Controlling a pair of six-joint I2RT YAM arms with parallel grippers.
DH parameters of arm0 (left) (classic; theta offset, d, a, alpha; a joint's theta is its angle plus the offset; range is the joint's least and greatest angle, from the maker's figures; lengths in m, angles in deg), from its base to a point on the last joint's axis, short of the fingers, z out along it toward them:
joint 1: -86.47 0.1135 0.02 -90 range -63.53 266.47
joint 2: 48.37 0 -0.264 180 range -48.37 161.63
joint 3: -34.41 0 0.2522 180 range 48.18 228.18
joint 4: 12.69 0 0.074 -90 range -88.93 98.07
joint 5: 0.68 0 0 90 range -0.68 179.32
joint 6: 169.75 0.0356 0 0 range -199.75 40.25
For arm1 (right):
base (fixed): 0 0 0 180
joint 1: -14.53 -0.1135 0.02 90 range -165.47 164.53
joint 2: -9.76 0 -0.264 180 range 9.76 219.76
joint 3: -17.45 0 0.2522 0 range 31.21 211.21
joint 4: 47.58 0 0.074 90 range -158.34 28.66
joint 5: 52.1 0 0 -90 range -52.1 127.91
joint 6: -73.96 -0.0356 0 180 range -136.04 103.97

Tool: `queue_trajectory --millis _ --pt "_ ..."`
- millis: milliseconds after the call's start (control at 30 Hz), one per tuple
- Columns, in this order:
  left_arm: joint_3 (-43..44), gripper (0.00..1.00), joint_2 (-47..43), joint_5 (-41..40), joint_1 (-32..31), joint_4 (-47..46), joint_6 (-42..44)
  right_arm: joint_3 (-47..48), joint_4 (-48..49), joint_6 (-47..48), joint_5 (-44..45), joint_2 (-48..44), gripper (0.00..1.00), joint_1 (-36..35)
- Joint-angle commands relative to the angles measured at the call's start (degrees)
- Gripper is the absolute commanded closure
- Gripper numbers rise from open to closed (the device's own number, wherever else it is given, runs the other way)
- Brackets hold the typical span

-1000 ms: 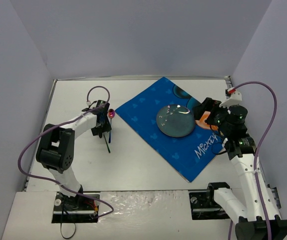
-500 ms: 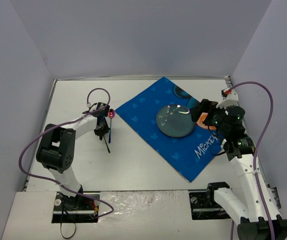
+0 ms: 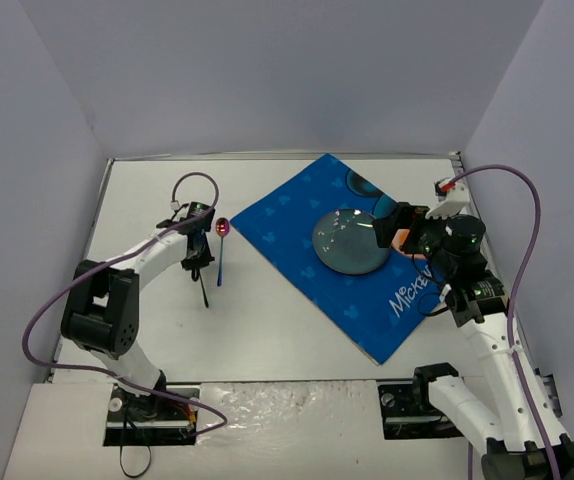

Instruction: Set the dinner table for one person

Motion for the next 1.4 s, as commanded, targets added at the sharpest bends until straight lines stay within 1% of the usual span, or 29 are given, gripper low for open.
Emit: queue_trajectory --millis 0,133,200,267,367,467,600,633,667,767,833,900,933,1067,1367 --pt "9.0 1.0 -7.3 -2.6 -0.4 4.5 9.4 1.6 3.2 0.6 -0.2 -1.8 0.0 -0.5" --pt "17.8 1.0 -6.2 -2.2 -2.7 6.3 20.0 1.7 3.0 0.1 -0.9 -2.2 0.0 -0.5" --pt "21.4 1.0 -3.7 -1.8 -3.9 6.6 25.6 2.0 2.8 -0.3 -1.4 -2.2 0.0 -0.5" --pt "27.0 1.0 -1.5 -0.4 -5.7 6.8 29.1 1.9 2.8 -0.4 -1.6 -2.4 0.0 -0.5" --pt "33.6 1.0 3.7 4.5 -7.1 6.6 34.2 1.9 2.5 -0.4 -1.7 -3.2 0.0 -0.5" --pt "42.1 1.0 10.2 8.2 -8.7 7.5 39.5 1.7 2.2 -0.2 -2.5 -3.8 0.0 -0.5" --pt "53.6 1.0 18.9 11.1 -10.9 11.8 44.7 1.2 1.8 -0.1 -3.0 -4.2 0.0 -0.5" --pt "59.0 1.0 21.5 12.6 -11.6 12.9 45.8 0.8 1.8 -0.2 -3.1 -4.4 0.0 -0.5" --pt "62.6 1.0 24.0 13.4 -12.1 13.8 46.9 0.6 1.7 -0.2 -3.2 -4.5 0.0 -0.5" --pt "70.3 1.0 30.9 14.9 -13.3 15.4 49.8 0.3 1.4 -0.3 -3.4 -4.7 0.0 -0.5" --pt "74.9 1.0 34.2 15.8 -13.8 16.3 50.7 0.2 1.3 -0.2 -3.5 -4.7 0.0 -0.5" --pt "82.4 1.0 39.6 16.6 -14.3 18.1 51.3 -0.1 1.1 0.0 -3.3 -4.9 0.0 -0.5" --pt "84.5 1.0 41.3 17.1 -14.4 18.6 51.6 -0.3 1.0 0.1 -3.2 -5.0 0.0 -0.5" --pt "86.1 1.0 44.6 17.9 -14.6 15.8 51.4 -0.7 0.4 -0.1 -3.6 -5.1 0.0 -0.5" --pt "84.9 1.0 48.5 18.2 -14.5 10.3 49.1 -1.7 -0.7 0.3 -3.6 -5.3 0.0 -0.5"
